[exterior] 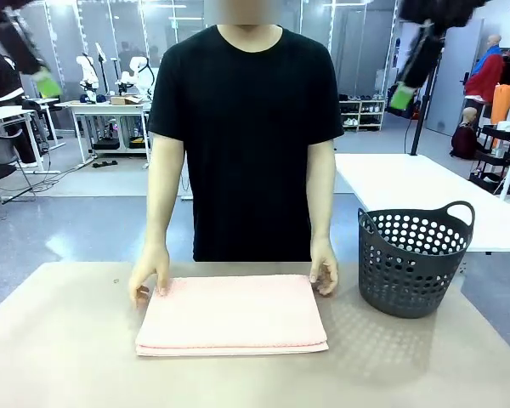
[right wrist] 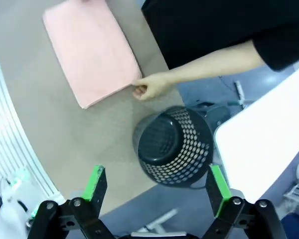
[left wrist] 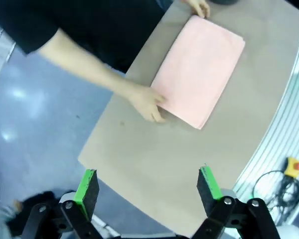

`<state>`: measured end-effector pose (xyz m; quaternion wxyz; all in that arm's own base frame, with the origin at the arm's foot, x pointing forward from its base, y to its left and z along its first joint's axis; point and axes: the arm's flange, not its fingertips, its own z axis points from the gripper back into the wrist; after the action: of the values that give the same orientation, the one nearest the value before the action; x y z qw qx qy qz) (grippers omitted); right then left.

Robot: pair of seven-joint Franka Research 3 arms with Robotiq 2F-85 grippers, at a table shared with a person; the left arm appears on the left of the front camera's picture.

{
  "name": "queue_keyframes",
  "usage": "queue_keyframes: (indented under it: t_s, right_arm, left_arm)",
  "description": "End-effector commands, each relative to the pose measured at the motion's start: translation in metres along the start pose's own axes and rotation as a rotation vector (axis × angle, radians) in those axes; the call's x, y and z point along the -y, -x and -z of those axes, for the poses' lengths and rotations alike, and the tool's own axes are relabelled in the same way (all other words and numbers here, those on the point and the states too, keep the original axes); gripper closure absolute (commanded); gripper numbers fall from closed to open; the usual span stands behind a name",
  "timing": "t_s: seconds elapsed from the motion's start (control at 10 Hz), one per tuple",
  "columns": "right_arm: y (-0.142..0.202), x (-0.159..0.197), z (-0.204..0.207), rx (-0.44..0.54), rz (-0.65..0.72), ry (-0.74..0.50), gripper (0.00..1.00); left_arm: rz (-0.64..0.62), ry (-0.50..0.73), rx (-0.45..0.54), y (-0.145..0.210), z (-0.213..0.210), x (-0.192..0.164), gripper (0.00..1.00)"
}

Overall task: Fold the towel.
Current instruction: Release the end of the 100 cm Hotel Towel you were holding.

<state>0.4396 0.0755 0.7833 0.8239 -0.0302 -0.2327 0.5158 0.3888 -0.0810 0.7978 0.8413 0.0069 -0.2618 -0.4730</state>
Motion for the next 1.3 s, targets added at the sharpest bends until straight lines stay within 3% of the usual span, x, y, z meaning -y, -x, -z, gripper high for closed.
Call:
queue_keyframes:
  t_s: [0.0,0.3,0.6,0.7,1.2]
  right_arm:
    - [0.033,-0.008,-0.005,0.06,0.215,0.012,0.0]
    - [0.072,-0.011,-0.012,-0.004,0.51,0.061,0.0]
    - [0.074,-0.012,-0.001,-0.027,0.478,0.013,0.0]
    - [0.082,-0.005,-0.014,-0.008,0.507,0.02,0.0]
    - [0.082,-0.005,-0.014,-0.008,0.507,0.02,0.0]
  left_arm:
    - [-0.163,-0.022,0.044,0.037,0.001,0.014,0.0]
    - [-0.469,-0.091,0.048,0.081,-0.015,0.013,0.0]
    - [-0.439,-0.074,0.1,0.089,-0.021,0.013,0.0]
    - [-0.487,-0.062,0.043,0.091,-0.028,0.006,0.0]
    - [-0.487,-0.062,0.043,0.091,-0.028,0.006,0.0]
